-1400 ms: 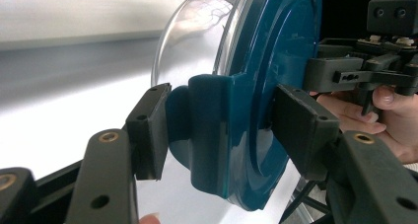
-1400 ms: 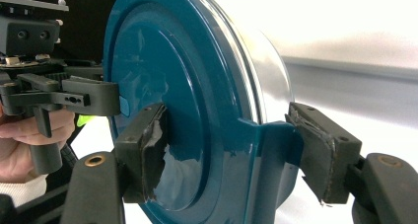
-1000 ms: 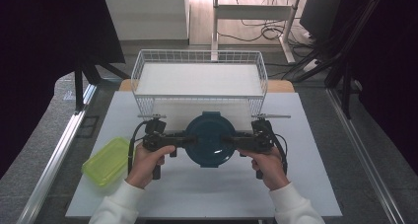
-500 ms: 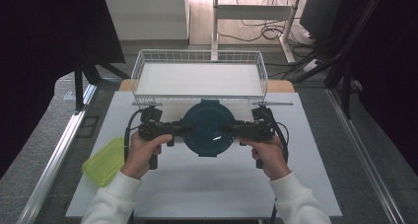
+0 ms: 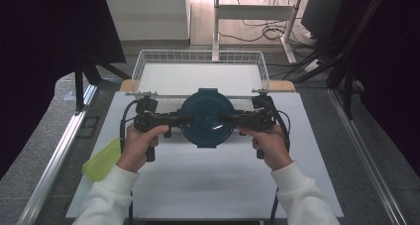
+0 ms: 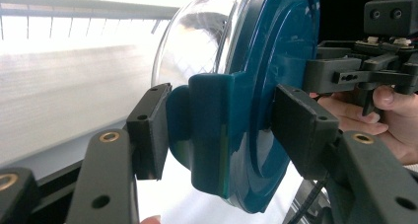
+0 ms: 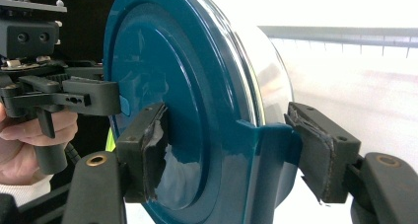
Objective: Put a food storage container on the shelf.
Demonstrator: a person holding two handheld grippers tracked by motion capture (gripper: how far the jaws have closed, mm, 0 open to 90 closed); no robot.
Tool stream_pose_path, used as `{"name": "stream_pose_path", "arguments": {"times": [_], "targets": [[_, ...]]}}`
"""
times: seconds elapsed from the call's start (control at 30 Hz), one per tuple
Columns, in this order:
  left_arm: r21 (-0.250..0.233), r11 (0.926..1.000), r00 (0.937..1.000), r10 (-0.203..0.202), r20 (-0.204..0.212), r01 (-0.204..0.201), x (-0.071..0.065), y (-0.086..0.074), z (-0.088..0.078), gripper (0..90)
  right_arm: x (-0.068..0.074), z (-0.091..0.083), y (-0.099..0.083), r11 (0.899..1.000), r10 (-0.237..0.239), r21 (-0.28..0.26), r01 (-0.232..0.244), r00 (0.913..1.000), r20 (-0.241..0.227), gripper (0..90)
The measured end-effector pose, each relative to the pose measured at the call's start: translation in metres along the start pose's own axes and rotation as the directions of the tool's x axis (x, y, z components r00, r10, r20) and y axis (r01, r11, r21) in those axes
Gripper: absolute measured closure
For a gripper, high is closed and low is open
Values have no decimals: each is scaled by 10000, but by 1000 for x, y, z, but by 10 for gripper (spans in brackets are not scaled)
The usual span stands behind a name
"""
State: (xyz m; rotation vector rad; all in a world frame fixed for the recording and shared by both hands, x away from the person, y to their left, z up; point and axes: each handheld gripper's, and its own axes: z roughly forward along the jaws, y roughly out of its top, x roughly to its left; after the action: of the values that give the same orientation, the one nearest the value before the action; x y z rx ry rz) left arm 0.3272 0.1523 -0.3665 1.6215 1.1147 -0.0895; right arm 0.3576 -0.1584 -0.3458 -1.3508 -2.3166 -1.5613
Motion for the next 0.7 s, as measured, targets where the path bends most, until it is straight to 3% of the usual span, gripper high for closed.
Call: {"name": "stream_pose_path", "arguments": {"times": [0.23, 0.7], "targets": [[-236, 9995, 9998, -213, 60, 215, 0, 12, 0, 418, 1, -1, 15, 10000, -67, -29, 67, 10000, 18, 340], [-467, 9989, 9998, -95, 150, 102, 1, 36, 0, 420, -2, -4, 44, 9997, -215, -97, 215, 9998, -6, 349]]}}
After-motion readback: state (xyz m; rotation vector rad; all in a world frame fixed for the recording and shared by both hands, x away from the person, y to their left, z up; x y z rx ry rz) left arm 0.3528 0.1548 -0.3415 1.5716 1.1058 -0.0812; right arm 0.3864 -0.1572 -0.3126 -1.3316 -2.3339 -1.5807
